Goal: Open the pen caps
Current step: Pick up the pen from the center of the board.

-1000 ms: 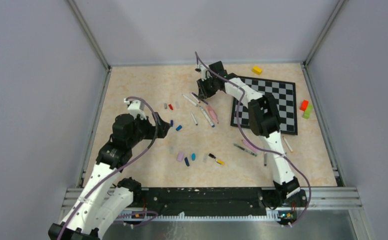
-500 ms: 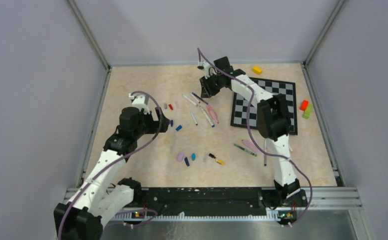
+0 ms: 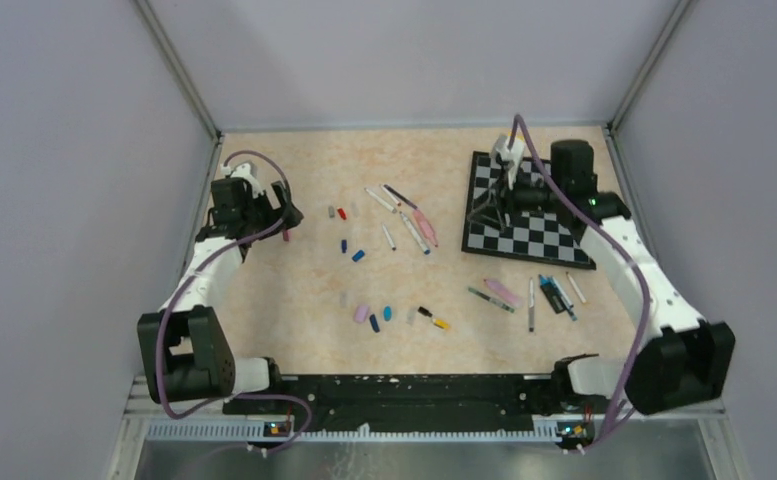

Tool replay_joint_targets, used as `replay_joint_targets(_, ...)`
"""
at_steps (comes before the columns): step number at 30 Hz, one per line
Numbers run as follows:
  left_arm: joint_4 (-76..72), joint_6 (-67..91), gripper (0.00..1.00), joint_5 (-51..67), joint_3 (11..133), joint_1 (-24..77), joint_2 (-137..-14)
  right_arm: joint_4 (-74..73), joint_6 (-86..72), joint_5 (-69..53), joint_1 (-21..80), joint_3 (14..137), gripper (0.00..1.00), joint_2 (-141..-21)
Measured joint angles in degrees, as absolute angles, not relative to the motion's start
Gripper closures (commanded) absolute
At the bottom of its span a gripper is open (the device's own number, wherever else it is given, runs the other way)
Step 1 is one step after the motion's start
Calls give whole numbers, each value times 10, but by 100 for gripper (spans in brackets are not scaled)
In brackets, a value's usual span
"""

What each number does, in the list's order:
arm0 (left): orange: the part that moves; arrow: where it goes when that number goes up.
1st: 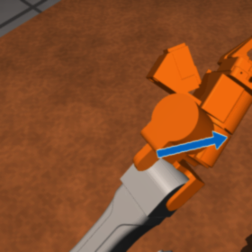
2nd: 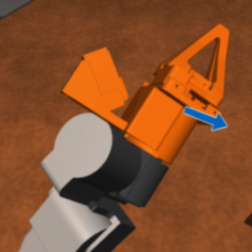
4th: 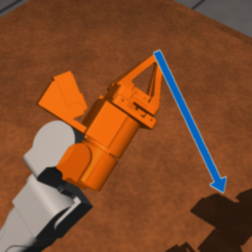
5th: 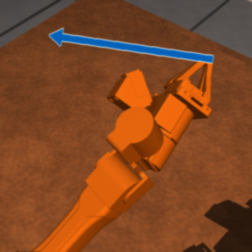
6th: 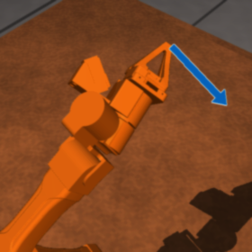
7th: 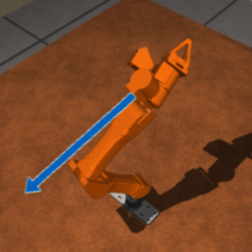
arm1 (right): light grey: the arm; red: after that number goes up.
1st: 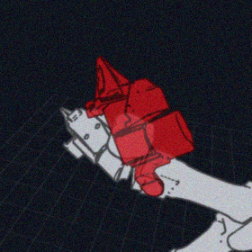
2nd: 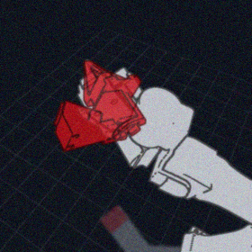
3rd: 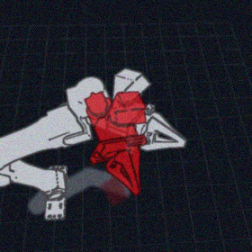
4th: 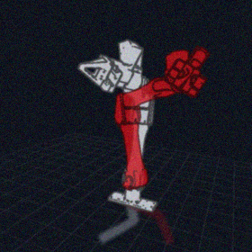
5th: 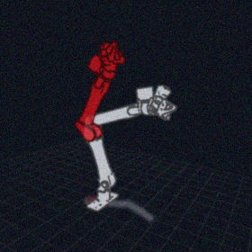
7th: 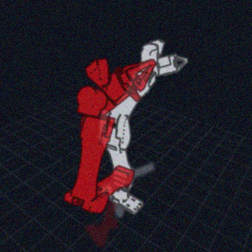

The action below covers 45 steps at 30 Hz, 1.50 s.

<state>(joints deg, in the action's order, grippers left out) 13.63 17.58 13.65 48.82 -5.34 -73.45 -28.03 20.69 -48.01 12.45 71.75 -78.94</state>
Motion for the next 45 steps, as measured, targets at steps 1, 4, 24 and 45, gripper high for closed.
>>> replay_joint_targets(1,135,175,4,136,499,-59,-750,-276,220,-487,124,679,54,-749)
replay_joint_targets(4,137,167,10,133,523,-66,-797,-264,241,-516,130,577,54,-674)
replay_joint_targets(24,245,114,60,66,755,-67,-1087,-244,275,-536,124,448,54,-630)
replay_joint_targets(45,331,79,100,-44,874,-24,-1187,-242,275,-537,124,448,53,-624)
